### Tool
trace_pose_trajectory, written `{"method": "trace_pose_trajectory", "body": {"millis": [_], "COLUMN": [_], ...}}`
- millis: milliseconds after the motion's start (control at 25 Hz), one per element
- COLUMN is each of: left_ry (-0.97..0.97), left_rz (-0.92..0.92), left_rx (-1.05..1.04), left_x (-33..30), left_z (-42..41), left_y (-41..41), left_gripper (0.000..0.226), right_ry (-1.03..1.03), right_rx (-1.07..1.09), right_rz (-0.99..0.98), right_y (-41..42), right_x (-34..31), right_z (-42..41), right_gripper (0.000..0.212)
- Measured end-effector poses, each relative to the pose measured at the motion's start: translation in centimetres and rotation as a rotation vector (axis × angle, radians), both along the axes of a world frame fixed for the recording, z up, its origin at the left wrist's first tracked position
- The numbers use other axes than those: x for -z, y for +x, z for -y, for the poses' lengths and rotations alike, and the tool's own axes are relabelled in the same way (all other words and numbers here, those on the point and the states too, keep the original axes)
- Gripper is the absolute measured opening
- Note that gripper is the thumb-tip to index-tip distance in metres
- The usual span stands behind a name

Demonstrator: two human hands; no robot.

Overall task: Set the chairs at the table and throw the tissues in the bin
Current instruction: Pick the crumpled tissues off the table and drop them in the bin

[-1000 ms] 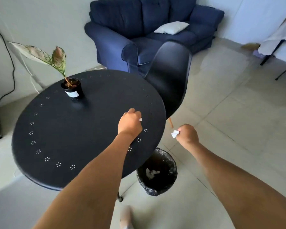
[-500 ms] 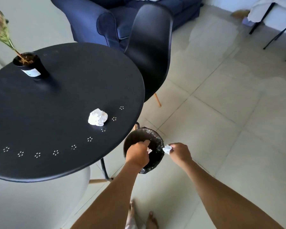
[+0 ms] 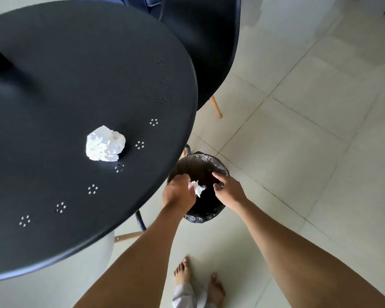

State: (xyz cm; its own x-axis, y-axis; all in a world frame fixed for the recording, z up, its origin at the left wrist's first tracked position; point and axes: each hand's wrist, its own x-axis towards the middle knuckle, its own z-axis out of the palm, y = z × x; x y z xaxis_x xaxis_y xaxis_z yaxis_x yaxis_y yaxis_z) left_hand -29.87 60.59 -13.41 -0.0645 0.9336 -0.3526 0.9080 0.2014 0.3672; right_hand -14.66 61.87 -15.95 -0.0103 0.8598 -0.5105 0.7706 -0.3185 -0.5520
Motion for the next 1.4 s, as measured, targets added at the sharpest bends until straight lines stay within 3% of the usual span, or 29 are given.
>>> {"method": "trace_pose_trajectory", "body": {"millis": [240,360,520,680,840,960,1040,1200,1320,1400], "left_ry": [-0.069,-0.143,-0.102,0.057,0.392,0.508,0.443,0.212,0.208,0.229], "left_rz": [0.009,-0.003,0.022,0.024,-0.013,-0.07,-0.156,-0.24,-0.247,-0.268], "left_rx": [-0.012,0.047,0.079,0.137,0.057,-0.094,-0.192,-0.345,-0.36,-0.366], "left_x": [-0.4,-1.7,-6.1,-11.7,-16.6,-17.7,-17.2,-14.0,-12.3,-11.9], "left_z": [-0.5,0.1,1.7,3.8,5.0,5.8,6.4,8.1,8.8,8.8], "left_y": [0.9,1.2,1.7,2.4,-0.4,-5.2,-8.2,-12.4,-13.0,-13.0], "left_gripper": [0.048,0.05,0.047,0.041,0.034,0.029,0.032,0.061,0.067,0.068], "right_ry": [0.003,0.001,0.058,0.126,0.275,0.368,0.421,0.472,0.467,0.492], "right_rx": [0.015,0.035,0.056,0.048,0.004,-0.094,-0.178,-0.419,-0.602,-0.684], "right_rz": [0.12,0.143,0.156,0.087,-0.022,-0.061,-0.065,-0.02,0.062,0.142], "right_y": [2.2,3.5,4.4,3.9,0.7,-3.5,-6.7,-13.2,-16.5,-17.4], "right_x": [-0.8,-3.1,-8.6,-14.0,-18.5,-20.5,-21.2,-20.8,-19.7,-19.0], "right_z": [1.4,1.9,2.6,3.1,1.8,0.3,-0.4,-0.8,-0.8,-1.1], "right_gripper": [0.04,0.039,0.039,0.037,0.035,0.035,0.037,0.056,0.071,0.069]}}
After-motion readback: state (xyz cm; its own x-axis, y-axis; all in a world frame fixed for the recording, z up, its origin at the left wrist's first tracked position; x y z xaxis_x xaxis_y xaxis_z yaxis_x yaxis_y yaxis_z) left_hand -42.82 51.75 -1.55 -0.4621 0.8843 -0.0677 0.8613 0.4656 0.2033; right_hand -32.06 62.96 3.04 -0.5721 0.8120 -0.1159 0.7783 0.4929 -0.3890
